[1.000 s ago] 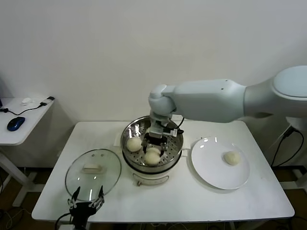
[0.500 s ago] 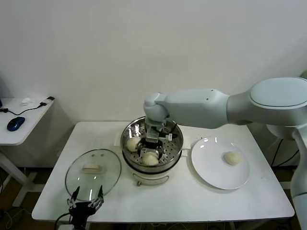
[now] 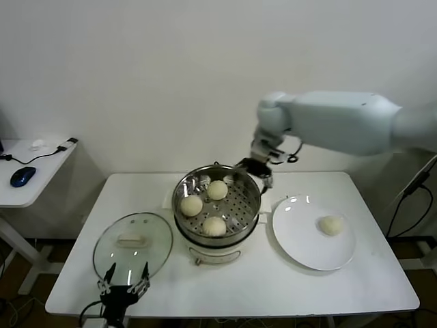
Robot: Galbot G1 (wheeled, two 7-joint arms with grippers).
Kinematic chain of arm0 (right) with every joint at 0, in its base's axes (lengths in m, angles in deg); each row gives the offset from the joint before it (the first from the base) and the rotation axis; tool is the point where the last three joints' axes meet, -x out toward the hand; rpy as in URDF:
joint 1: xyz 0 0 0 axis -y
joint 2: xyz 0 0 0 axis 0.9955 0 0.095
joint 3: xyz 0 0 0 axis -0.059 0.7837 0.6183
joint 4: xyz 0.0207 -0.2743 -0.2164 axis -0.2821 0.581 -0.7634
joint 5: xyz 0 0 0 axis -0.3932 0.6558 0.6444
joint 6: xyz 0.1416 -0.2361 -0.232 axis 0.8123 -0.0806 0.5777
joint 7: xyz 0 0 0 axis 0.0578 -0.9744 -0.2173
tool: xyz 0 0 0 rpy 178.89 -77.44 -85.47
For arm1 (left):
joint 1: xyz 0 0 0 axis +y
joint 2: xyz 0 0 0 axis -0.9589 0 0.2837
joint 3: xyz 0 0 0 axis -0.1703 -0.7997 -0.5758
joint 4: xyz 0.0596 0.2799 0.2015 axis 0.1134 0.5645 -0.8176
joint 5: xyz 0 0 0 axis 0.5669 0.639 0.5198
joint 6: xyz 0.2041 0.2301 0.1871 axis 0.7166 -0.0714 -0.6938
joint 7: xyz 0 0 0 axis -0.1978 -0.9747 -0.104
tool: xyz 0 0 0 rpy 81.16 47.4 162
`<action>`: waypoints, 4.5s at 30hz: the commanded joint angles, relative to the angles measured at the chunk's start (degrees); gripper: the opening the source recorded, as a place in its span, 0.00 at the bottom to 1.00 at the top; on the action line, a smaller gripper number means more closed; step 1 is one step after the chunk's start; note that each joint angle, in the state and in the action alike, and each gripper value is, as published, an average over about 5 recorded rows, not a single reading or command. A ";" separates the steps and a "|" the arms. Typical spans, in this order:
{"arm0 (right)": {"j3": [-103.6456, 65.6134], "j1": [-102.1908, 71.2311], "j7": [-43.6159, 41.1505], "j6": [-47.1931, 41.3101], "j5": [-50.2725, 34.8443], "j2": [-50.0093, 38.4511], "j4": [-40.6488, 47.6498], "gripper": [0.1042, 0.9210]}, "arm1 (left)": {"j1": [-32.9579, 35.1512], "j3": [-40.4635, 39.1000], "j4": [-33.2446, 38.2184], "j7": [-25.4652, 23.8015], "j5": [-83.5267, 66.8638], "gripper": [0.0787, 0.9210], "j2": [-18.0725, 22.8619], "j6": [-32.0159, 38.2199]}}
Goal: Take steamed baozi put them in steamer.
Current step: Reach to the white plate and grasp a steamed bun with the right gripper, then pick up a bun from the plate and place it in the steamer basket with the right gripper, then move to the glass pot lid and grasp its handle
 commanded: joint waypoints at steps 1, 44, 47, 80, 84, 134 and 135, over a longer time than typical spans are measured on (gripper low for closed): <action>9.15 3.53 -2.21 -16.97 -3.40 -25.16 0.41 0.88 | -0.28 0.11 -0.21 -0.10 -0.31 0.88 -0.07 -0.10; -29.38 -42.34 2.25 -19.99 14.52 -12.14 26.63 0.86 | 2.23 1.09 0.07 -0.53 1.82 0.88 2.09 -0.92; -29.26 -41.52 2.24 -20.14 14.83 -12.31 25.90 0.80 | 2.27 1.10 0.16 -0.48 1.81 0.88 2.06 -0.97; 3.16 4.05 16.59 -46.03 -39.09 12.11 -13.90 0.69 | 1.76 -0.72 4.41 -0.83 0.60 0.88 0.24 -2.60; 2.89 -2.76 17.88 -46.25 -35.43 13.46 -9.50 0.70 | 2.12 -0.01 4.76 -0.85 0.11 0.88 0.20 -2.62; -66.30 -47.84 57.86 -35.17 -25.70 -28.61 -11.52 0.88 | 0.25 -0.55 3.99 -0.64 -1.08 0.88 0.78 -1.37; -72.68 -53.76 58.83 -35.29 -25.56 -30.13 -13.19 0.88 | 0.02 -0.55 3.90 -0.70 -0.85 0.88 0.73 -1.09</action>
